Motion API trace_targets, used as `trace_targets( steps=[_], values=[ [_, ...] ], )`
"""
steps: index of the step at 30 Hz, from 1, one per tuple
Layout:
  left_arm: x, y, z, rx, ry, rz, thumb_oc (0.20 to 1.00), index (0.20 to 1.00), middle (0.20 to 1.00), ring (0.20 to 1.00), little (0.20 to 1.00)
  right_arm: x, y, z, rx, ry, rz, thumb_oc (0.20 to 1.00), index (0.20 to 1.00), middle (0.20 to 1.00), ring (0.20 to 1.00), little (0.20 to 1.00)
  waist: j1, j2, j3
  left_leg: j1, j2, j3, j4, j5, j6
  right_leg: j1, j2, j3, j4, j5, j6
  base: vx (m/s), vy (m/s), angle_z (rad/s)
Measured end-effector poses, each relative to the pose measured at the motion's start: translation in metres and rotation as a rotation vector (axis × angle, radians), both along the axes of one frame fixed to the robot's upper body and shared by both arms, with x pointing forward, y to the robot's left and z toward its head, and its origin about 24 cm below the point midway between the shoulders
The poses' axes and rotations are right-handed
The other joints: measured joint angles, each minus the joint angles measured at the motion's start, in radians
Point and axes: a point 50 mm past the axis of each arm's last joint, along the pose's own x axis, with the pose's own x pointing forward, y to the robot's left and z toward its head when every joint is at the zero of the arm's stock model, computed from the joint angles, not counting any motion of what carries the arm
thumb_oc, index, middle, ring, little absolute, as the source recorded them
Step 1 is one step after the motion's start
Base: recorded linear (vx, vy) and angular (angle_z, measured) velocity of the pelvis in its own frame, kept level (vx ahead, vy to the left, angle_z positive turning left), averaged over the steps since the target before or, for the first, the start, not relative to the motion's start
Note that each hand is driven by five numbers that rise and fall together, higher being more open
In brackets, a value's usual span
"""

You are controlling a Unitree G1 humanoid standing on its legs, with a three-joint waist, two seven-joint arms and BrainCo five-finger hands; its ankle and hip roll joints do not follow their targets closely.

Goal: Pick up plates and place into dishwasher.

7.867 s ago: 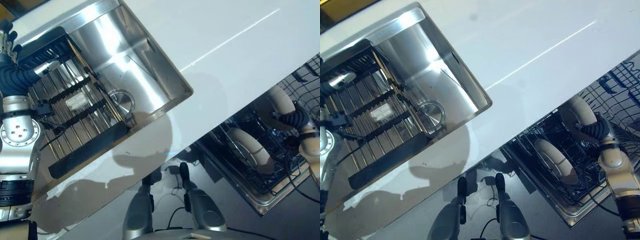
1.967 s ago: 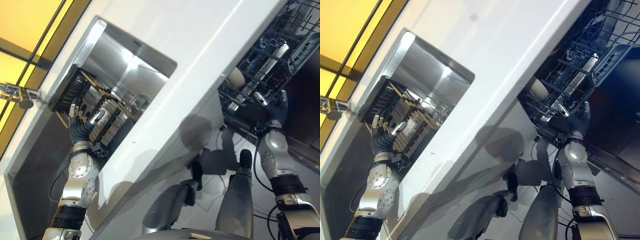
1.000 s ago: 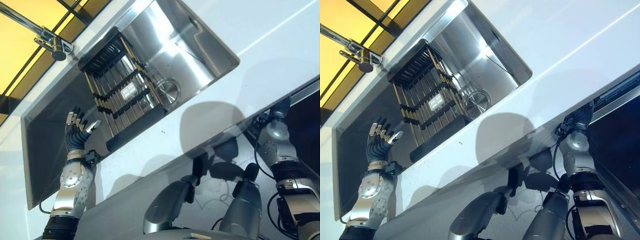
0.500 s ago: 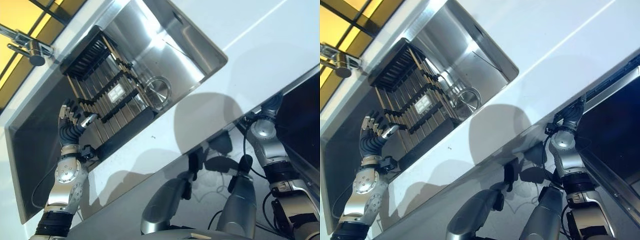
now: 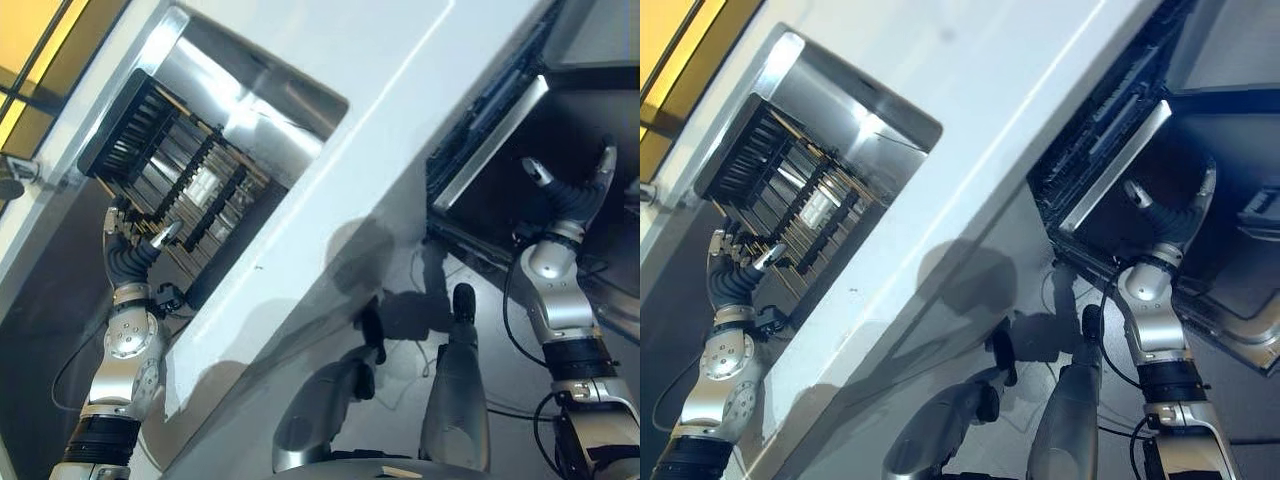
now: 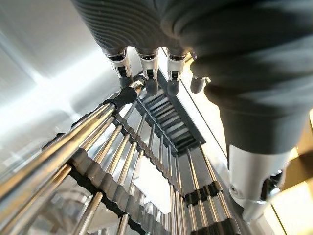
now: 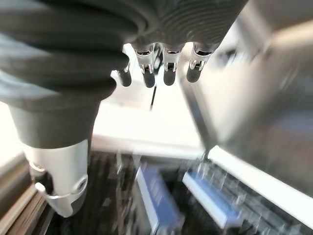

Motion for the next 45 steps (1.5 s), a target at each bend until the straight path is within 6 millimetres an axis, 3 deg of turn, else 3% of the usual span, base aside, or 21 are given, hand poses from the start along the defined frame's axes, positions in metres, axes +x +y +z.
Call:
trace_targets(
  steps=[8,14,23,25,30,34,37,38,41,45],
  values=[
    [0.003,-0.005,-0.001,-0.009,0.007,-0.015,1.000,1.000,1.000,1.000,1.000,-0.030,-0.026,-0.023,0.043,0.001,-0.167,1.000,1.000,1.000,1.000,1.000,-0.052,-0.001,0.001,0.049,-0.012,0.030,-0.015,-0.012,0.006,0.023,0.007,0.048,-0.033,0.013,0.002,0.03,0.026,-0.24],
    [0.000,-0.004,-0.011,-0.035,0.039,0.005,1.000,1.000,1.000,1.000,1.000,-0.051,-0.035,-0.041,0.073,0.002,-0.224,1.000,1.000,1.000,1.000,1.000,-0.078,0.000,0.000,0.089,-0.023,0.051,-0.023,-0.031,0.011,0.032,0.008,0.084,-0.034,0.014,0.004,0.03,0.097,-0.24],
    [-0.007,0.002,-0.022,-0.041,0.079,0.055,1.000,1.000,1.000,1.000,1.000,-0.073,-0.025,-0.091,0.407,-0.023,-0.247,1.000,1.000,1.000,1.000,1.000,-0.105,0.003,-0.002,0.098,-0.042,0.098,-0.036,-0.033,0.019,0.010,0.005,0.145,-0.044,0.017,0.017,-0.01,0.111,-0.14],
    [-0.009,0.004,-0.026,-0.042,0.091,0.070,1.000,1.000,1.000,1.000,1.000,-0.075,-0.027,-0.105,0.447,-0.001,-0.279,1.000,1.000,1.000,1.000,1.000,-0.112,0.012,-0.008,0.084,-0.044,0.115,-0.039,-0.037,0.036,-0.011,-0.003,0.159,-0.042,0.009,0.033,-0.03,0.065,-0.20],
    [-0.010,0.018,-0.034,0.010,0.133,0.104,1.000,1.000,1.000,1.000,1.000,-0.083,-0.032,-0.137,0.628,-0.011,-0.385,1.000,1.000,1.000,1.000,1.000,-0.121,0.024,-0.018,0.040,-0.056,0.130,-0.021,-0.037,0.033,-0.098,-0.005,0.166,0.040,0.008,0.033,0.00,0.062,-0.08],
    [-0.012,0.021,-0.043,0.043,0.180,0.127,1.000,1.000,1.000,1.000,1.000,-0.082,-0.036,-0.133,0.669,-0.101,-0.433,1.000,1.000,1.000,1.000,1.000,-0.119,0.047,-0.031,0.023,-0.057,0.128,-0.014,-0.041,0.039,-0.128,-0.010,0.176,0.054,0.014,0.031,-0.01,0.001,-0.17],
    [-0.011,0.028,-0.040,0.090,0.180,0.132,1.000,1.000,1.000,1.000,1.000,-0.072,-0.036,-0.125,0.726,-0.187,-0.405,1.000,1.000,1.000,1.000,1.000,-0.117,0.049,-0.032,-0.020,-0.060,0.134,0.026,-0.046,0.032,-0.207,-0.015,0.180,0.178,-0.013,-0.004,0.01,-0.017,0.17],
    [-0.010,0.031,-0.041,0.106,0.190,0.138,1.000,1.000,1.000,1.000,1.000,-0.066,-0.036,-0.122,0.752,-0.220,-0.378,1.000,1.000,1.000,1.000,1.000,-0.115,0.051,-0.034,-0.040,-0.068,0.132,0.046,-0.054,0.020,-0.230,-0.013,0.179,0.194,-0.017,0.017,0.01,-0.040,0.04],
    [-0.011,0.030,-0.043,0.224,0.228,0.140,1.000,1.000,1.000,1.000,1.000,-0.042,-0.031,-0.103,0.794,-0.332,-0.219,1.000,1.000,1.000,1.000,1.000,-0.101,0.066,-0.046,-0.060,-0.064,0.117,0.080,-0.075,0.011,-0.242,0.000,0.189,0.185,-0.015,0.014,0.01,-0.061,-0.19],
    [-0.006,0.017,-0.039,0.230,0.195,0.136,1.000,1.000,1.000,1.000,1.000,-0.015,-0.018,-0.083,0.837,-0.431,0.065,1.000,1.000,1.000,1.000,1.000,-0.086,0.086,-0.061,-0.104,-0.058,0.124,0.166,-0.116,0.034,-0.259,-0.018,0.192,0.215,-0.018,0.020,-0.01,-0.098,0.04]
  ],
)
